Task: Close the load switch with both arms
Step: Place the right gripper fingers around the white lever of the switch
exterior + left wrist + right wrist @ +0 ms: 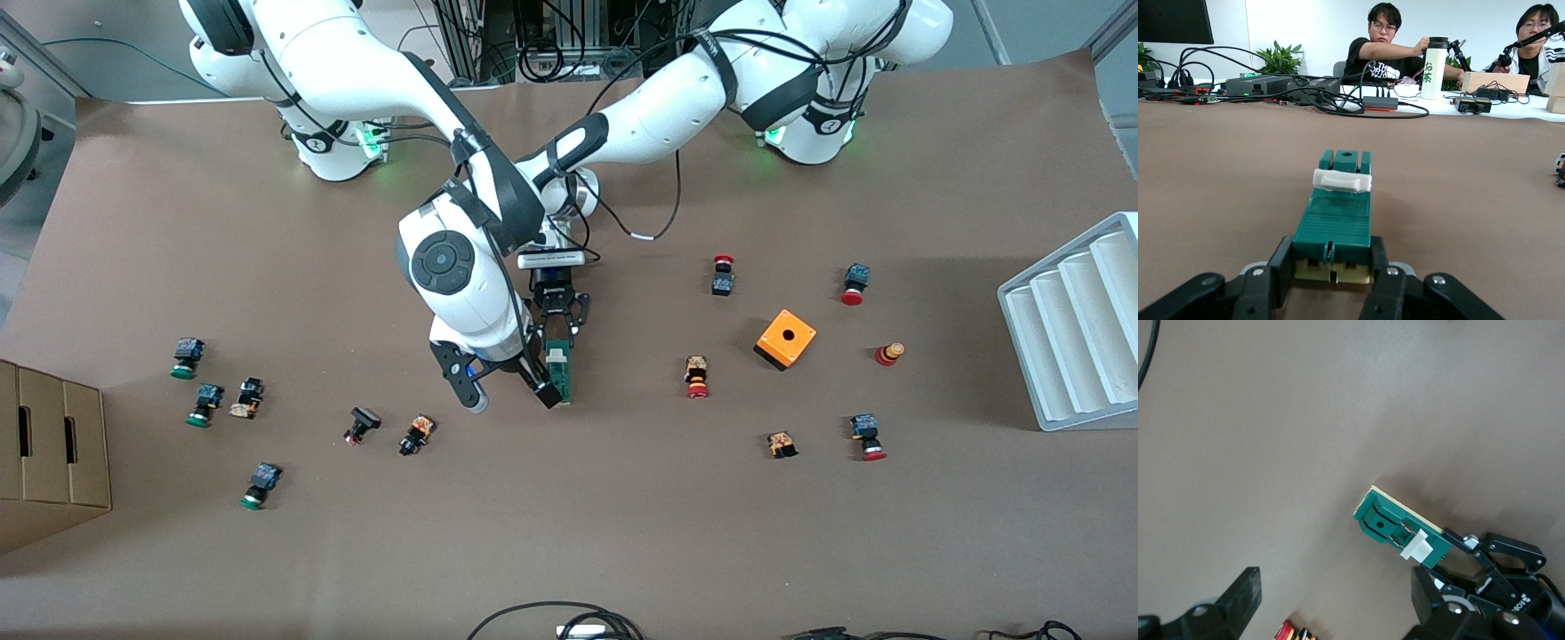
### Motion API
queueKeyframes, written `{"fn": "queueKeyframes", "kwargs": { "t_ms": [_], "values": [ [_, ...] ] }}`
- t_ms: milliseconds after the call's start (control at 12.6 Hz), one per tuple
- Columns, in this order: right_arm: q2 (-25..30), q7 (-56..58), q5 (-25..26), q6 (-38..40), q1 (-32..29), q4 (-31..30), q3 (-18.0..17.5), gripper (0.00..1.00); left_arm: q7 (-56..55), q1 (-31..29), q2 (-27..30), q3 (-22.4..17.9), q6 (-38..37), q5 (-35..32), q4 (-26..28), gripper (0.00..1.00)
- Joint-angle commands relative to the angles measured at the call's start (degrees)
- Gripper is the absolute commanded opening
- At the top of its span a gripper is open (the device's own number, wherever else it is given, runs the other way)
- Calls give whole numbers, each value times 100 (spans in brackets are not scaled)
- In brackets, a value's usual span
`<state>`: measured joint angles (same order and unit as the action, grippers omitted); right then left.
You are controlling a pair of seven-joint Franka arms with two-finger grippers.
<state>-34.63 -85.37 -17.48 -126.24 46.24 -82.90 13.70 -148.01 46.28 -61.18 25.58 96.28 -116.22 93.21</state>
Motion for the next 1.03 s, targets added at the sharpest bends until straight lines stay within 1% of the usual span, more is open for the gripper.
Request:
{"fn": "queueKeyframes", "kwargs": {
  "t_ms": [0, 159, 318, 636, 795, 955],
  "values": [
    [70, -24, -194, -242, 35, -286, 19, 100, -35, 13, -105, 9, -4, -76, -180, 47],
    [149, -33, -203, -410, 78, -559, 10, 100, -27, 13, -105, 9, -4, -76, -180, 48],
    [132, -251, -317, -541, 122, -665, 10, 100, -27, 13, -105, 9, -4, -76, -172, 48],
    [334, -497, -361, -1208, 385, -1420, 10, 100, -27, 13, -105, 9, -4, -76, -172, 48],
    [308, -804, -361, -1472, 605, -1579, 10, 99, -27, 13, -114, 9, -4, -67, -172, 48],
    [212, -1086, -361, -1649, 658, -1632, 10, 95, -27, 13, -114, 9, -4, -67, -172, 48]
  ]
}}
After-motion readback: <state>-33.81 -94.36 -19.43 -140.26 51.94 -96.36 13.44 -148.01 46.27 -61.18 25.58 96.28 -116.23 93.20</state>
